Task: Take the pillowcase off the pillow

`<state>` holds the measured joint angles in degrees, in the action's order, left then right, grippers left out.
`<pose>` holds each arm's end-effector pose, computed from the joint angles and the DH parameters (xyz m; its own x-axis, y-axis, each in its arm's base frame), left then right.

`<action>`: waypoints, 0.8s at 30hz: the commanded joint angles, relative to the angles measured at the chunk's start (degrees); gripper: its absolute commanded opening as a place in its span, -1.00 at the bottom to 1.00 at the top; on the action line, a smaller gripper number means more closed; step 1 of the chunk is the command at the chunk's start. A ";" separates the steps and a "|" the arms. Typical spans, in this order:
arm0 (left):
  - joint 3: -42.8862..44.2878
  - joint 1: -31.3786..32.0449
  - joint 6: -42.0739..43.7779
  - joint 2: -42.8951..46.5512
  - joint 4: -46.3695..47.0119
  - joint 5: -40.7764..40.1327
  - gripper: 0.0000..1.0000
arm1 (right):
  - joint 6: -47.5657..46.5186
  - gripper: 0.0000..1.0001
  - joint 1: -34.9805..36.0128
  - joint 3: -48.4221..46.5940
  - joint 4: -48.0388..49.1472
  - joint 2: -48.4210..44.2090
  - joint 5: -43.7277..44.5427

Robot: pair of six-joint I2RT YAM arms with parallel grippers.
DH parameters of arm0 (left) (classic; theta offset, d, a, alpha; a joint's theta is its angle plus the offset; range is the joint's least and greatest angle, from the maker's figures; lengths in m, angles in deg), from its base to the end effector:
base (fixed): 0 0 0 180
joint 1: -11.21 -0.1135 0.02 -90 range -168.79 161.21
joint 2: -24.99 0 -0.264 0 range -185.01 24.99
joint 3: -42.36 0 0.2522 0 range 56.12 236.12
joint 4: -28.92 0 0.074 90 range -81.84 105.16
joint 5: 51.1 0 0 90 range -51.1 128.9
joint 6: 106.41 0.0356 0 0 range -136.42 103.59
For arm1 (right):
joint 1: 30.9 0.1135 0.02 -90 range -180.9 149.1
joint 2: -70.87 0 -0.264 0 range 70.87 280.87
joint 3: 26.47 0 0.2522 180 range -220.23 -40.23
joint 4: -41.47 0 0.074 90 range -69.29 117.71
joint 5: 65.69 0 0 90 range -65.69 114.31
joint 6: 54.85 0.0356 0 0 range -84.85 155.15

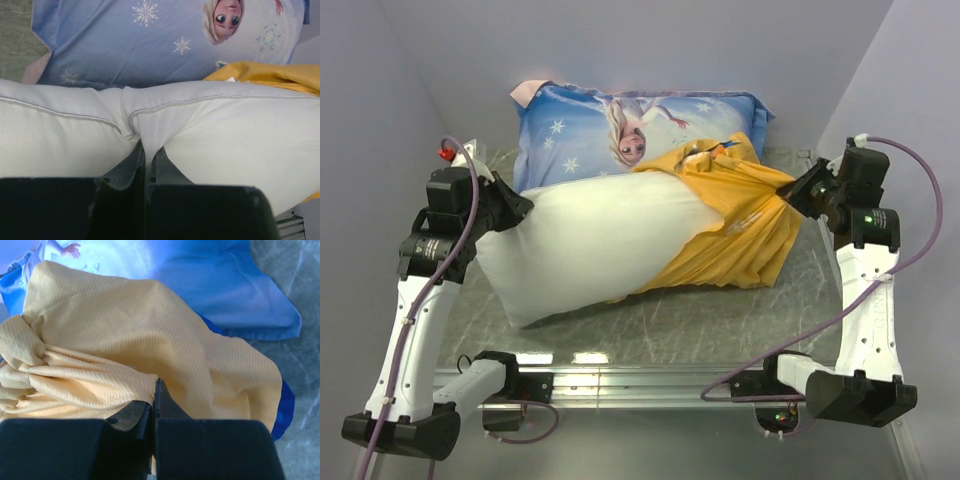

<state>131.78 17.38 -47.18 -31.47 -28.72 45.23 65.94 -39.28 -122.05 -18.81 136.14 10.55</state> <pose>0.1836 -0.0238 0.4251 -0.4623 -0.4615 -0.7572 -0.0350 0.8627 -0.5044 0.2202 -0.0239 0.4263 -0.4564 0.5698 -0.6834 0.1995 0.8140 0.5455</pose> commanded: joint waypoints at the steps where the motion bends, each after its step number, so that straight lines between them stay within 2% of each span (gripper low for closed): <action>1: 0.19 -6.00 4.49 1.10 2.66 -21.53 -0.99 | -1.34 -1.00 -10.51 -3.17 5.92 0.38 17.28; 7: 0.28 -12.67 2.29 -1.18 4.41 -18.55 -0.99 | -2.04 -1.00 -14.89 -5.98 3.90 1.87 16.05; 11: -0.16 -18.02 0.36 -2.24 6.69 -12.58 -0.99 | -1.17 -1.00 -15.52 -6.52 3.62 1.62 15.78; 15: -0.16 -20.05 0.00 -3.30 7.05 -13.79 -0.99 | -0.55 -1.00 -16.23 -7.74 2.05 2.14 17.71; 19: -1.30 -23.57 -2.10 -4.00 8.81 -9.33 -0.99 | 0.15 -1.00 -16.93 -6.60 3.01 1.78 16.57; 23: -2.97 -23.84 -2.55 -3.83 12.14 -1.24 -0.99 | 0.24 -1.00 -14.75 -2.66 6.52 1.08 8.85; 24: -3.32 -23.84 -2.55 -4.00 12.67 0.42 -0.99 | -0.11 -1.00 -9.25 -2.29 6.45 1.08 11.97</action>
<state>128.61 -0.04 -52.21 -35.65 -27.06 60.70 68.12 -48.18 -124.60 -25.30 138.04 2.44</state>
